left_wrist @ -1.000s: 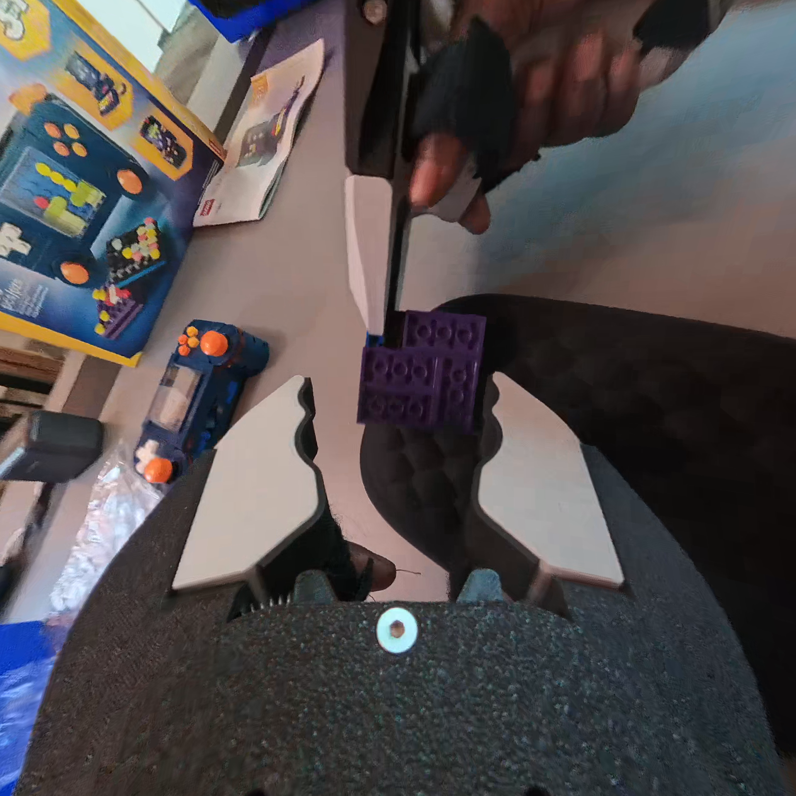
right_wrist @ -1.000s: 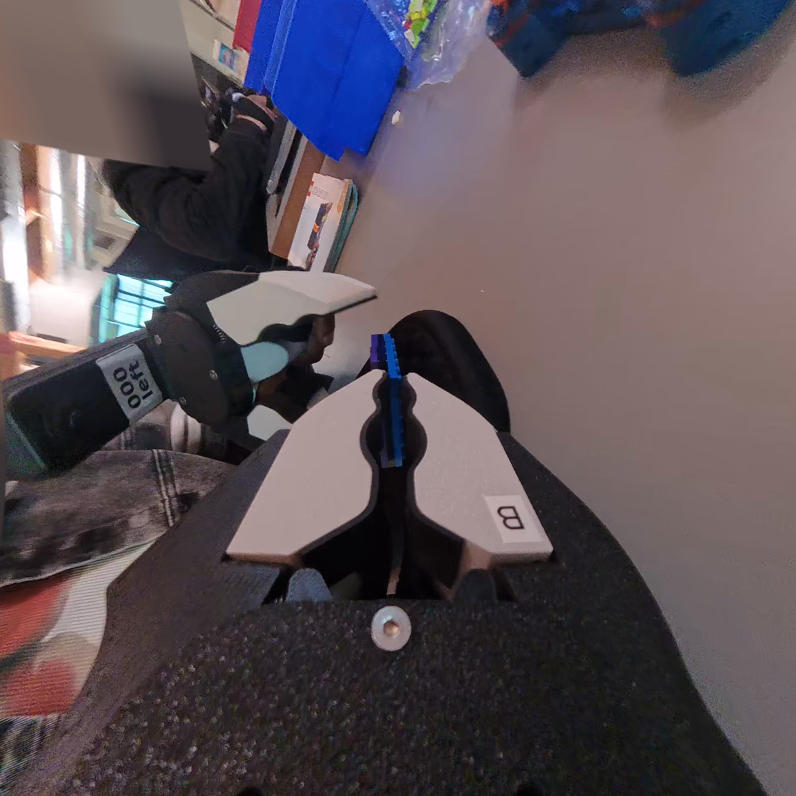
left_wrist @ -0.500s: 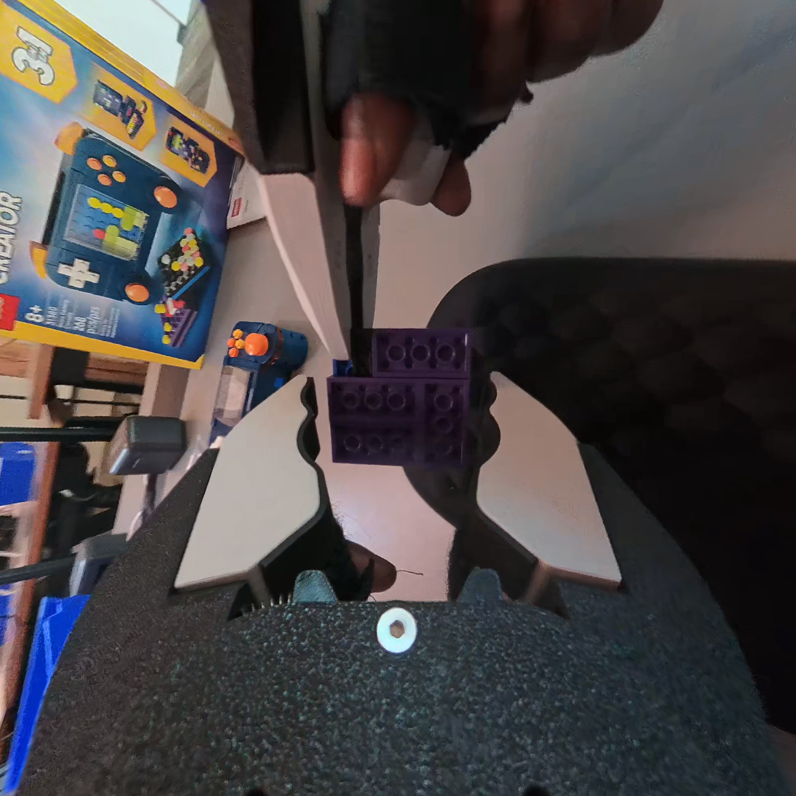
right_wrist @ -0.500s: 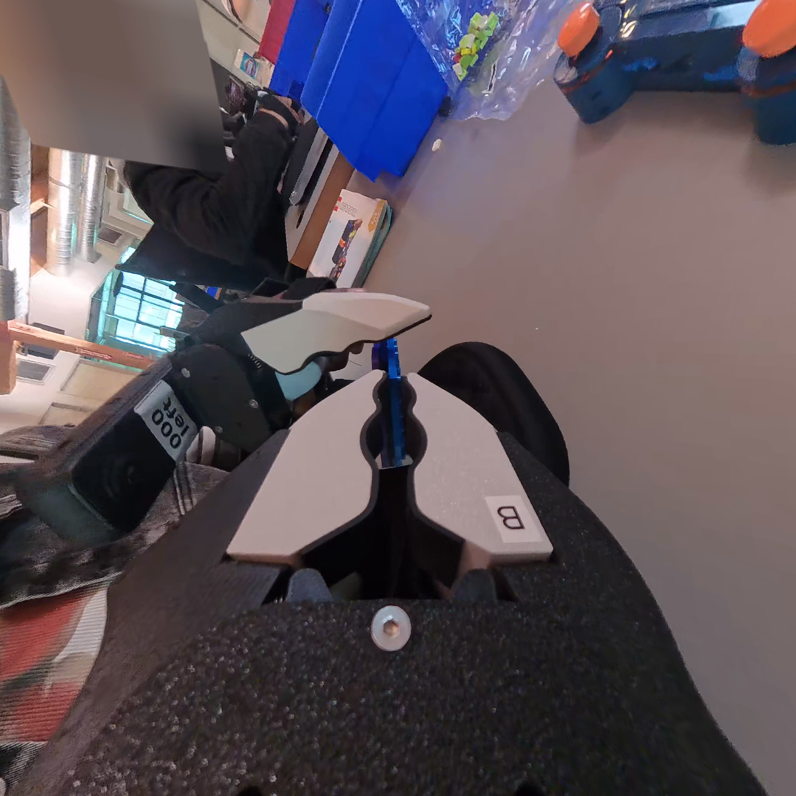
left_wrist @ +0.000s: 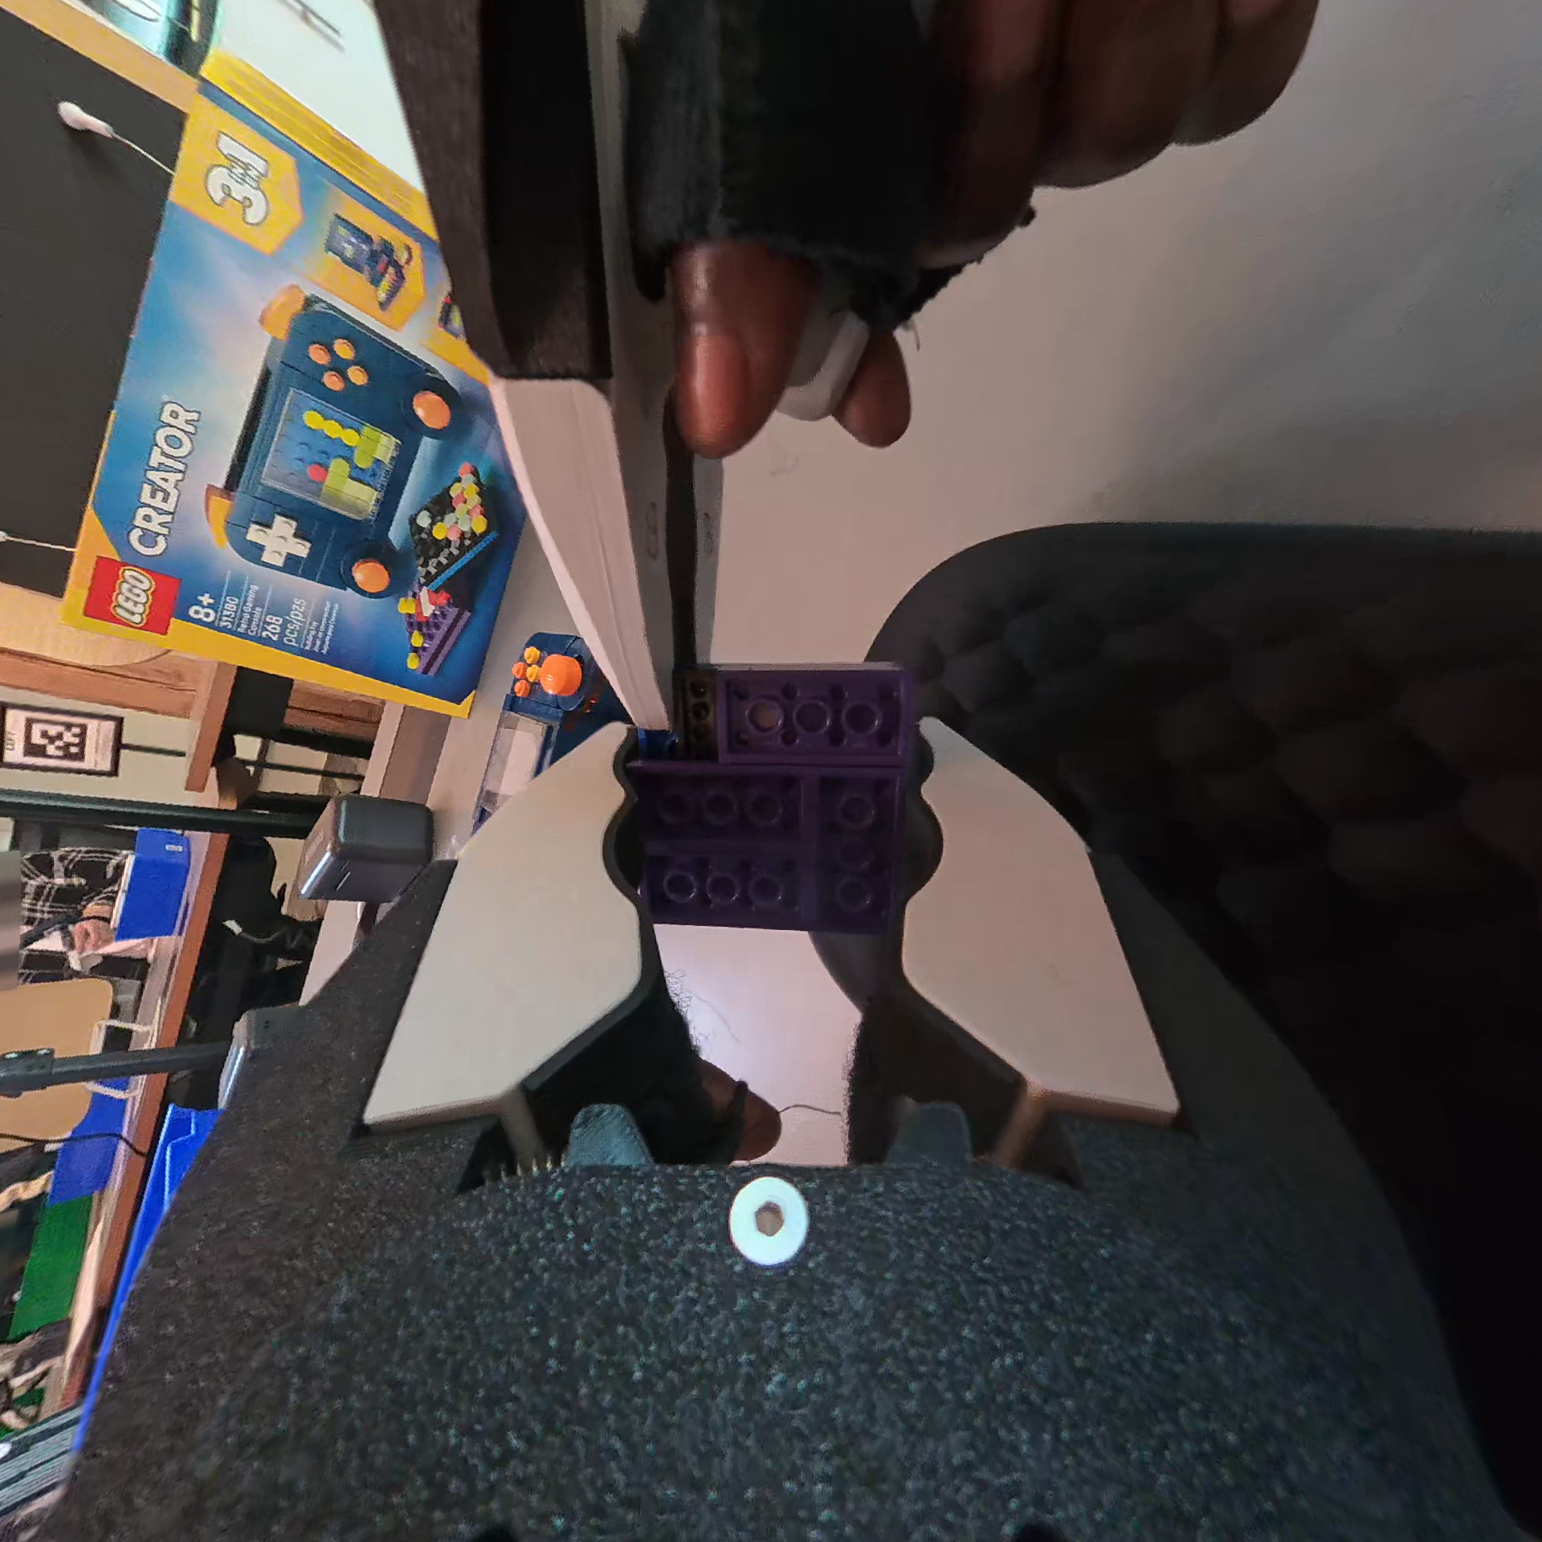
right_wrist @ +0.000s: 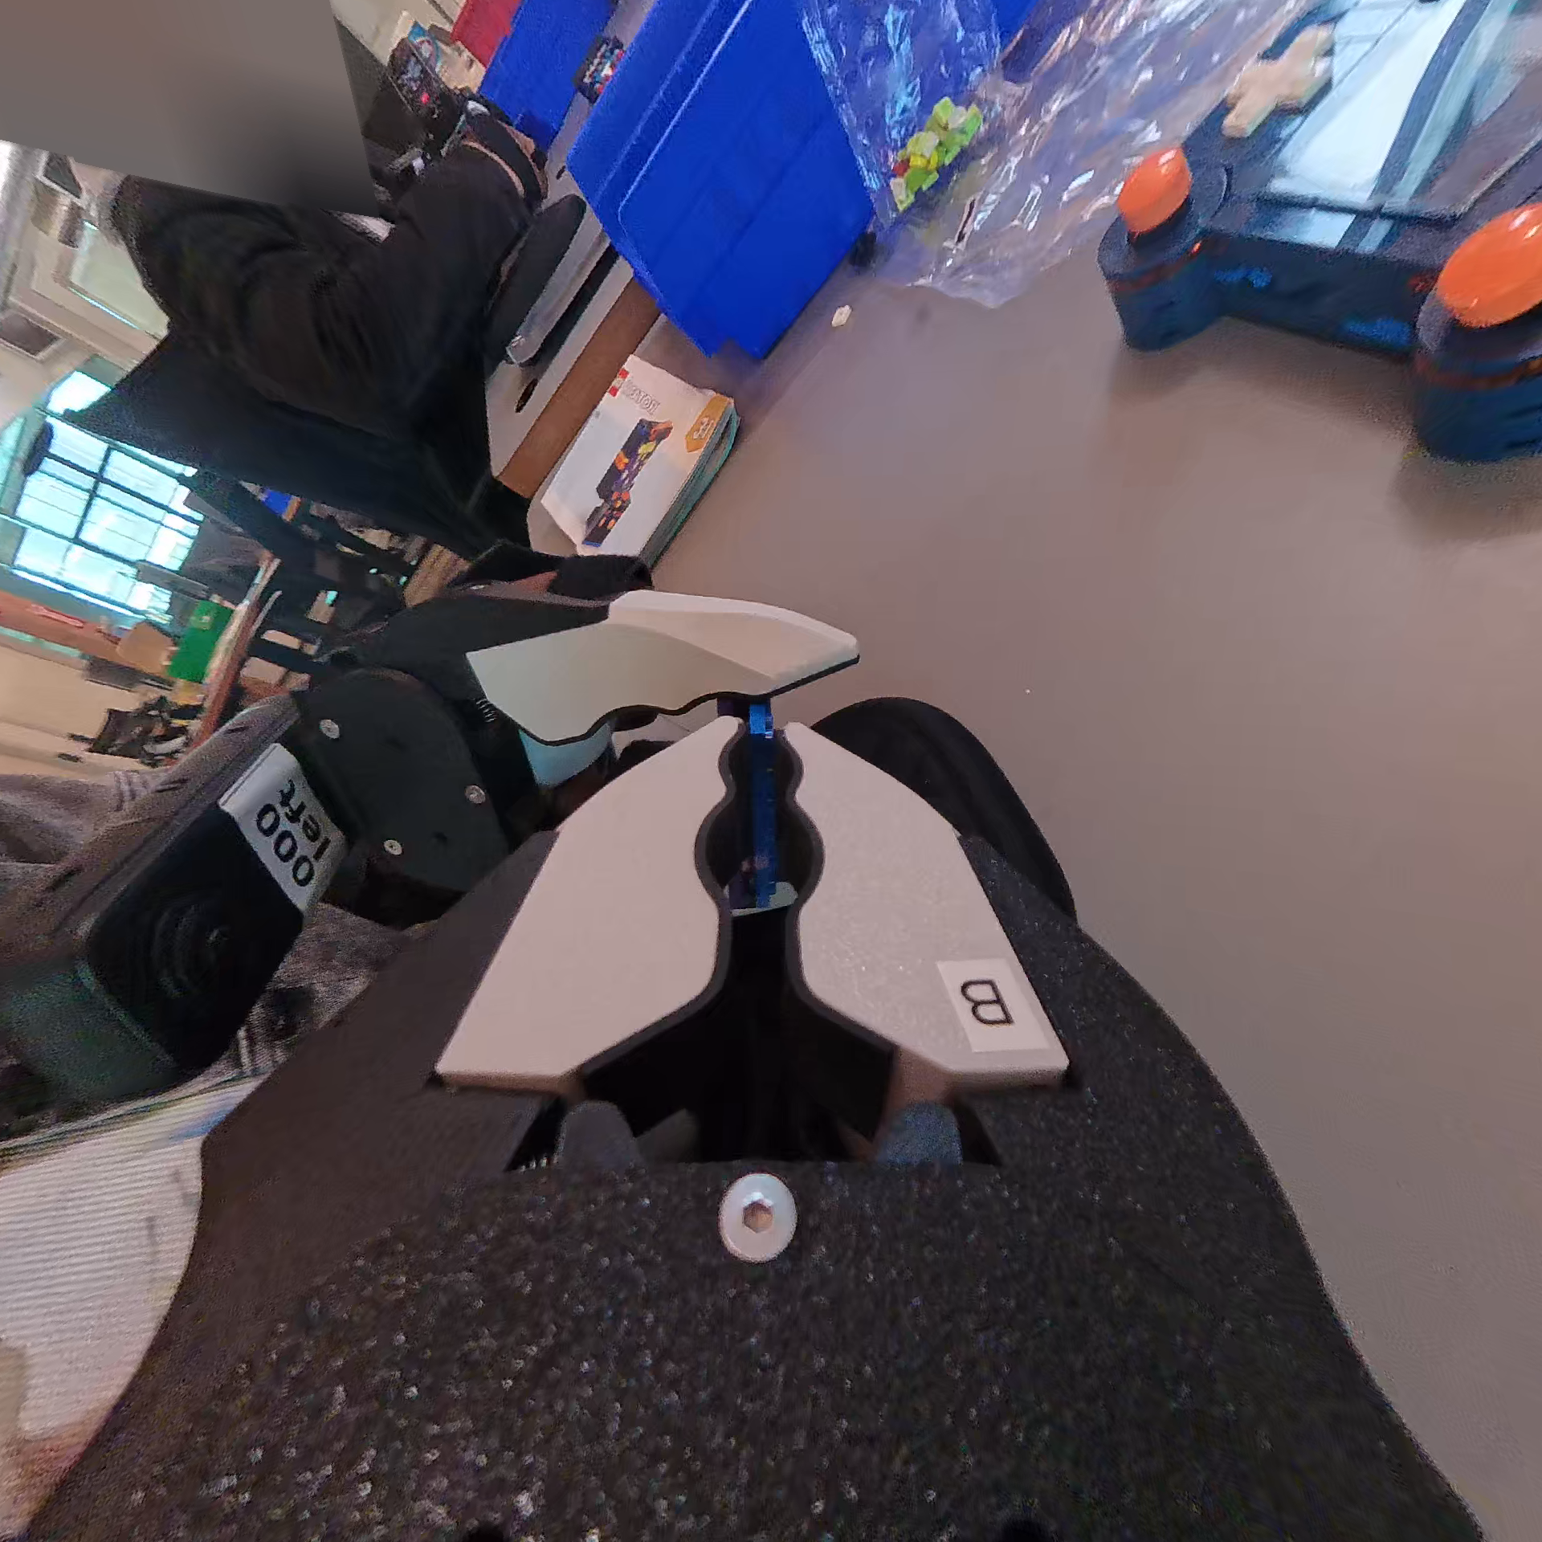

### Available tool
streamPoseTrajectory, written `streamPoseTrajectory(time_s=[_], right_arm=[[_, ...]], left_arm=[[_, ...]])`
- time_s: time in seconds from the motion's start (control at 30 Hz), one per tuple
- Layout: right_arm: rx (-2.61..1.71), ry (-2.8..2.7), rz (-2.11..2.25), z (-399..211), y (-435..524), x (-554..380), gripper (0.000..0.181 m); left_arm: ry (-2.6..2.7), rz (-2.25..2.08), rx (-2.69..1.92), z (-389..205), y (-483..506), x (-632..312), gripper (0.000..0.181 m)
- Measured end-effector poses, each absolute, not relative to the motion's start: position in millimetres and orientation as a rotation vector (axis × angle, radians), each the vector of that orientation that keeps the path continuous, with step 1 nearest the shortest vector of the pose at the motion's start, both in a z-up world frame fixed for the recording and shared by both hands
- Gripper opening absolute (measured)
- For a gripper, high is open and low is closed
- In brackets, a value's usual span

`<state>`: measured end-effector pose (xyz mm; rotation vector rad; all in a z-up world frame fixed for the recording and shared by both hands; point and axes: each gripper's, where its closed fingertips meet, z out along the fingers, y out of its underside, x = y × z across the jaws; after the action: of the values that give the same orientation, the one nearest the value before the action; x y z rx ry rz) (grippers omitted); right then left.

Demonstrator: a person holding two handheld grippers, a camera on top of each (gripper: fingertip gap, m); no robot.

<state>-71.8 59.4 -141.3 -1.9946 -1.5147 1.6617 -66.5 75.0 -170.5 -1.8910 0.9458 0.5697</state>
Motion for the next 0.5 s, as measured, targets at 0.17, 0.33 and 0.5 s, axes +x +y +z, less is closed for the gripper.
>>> streamPoseTrajectory(time_s=[0.17, 0.33, 0.5], right_arm=[[-1.868, -1.603, 1.563, -144, 53, -73, 0.012], [-1.837, -1.591, 1.586, -143, 54, -72, 0.010], [-1.726, -1.675, 1.414, -152, 59, -68, 0.011]], left_arm=[[0.915, 0.567, -1.870, -172, 75, -64, 0.059], [0.898, 0.550, -1.877, -173, 74, -63, 0.059], [0.960, 0.627, -1.827, -178, 74, -60, 0.058]])
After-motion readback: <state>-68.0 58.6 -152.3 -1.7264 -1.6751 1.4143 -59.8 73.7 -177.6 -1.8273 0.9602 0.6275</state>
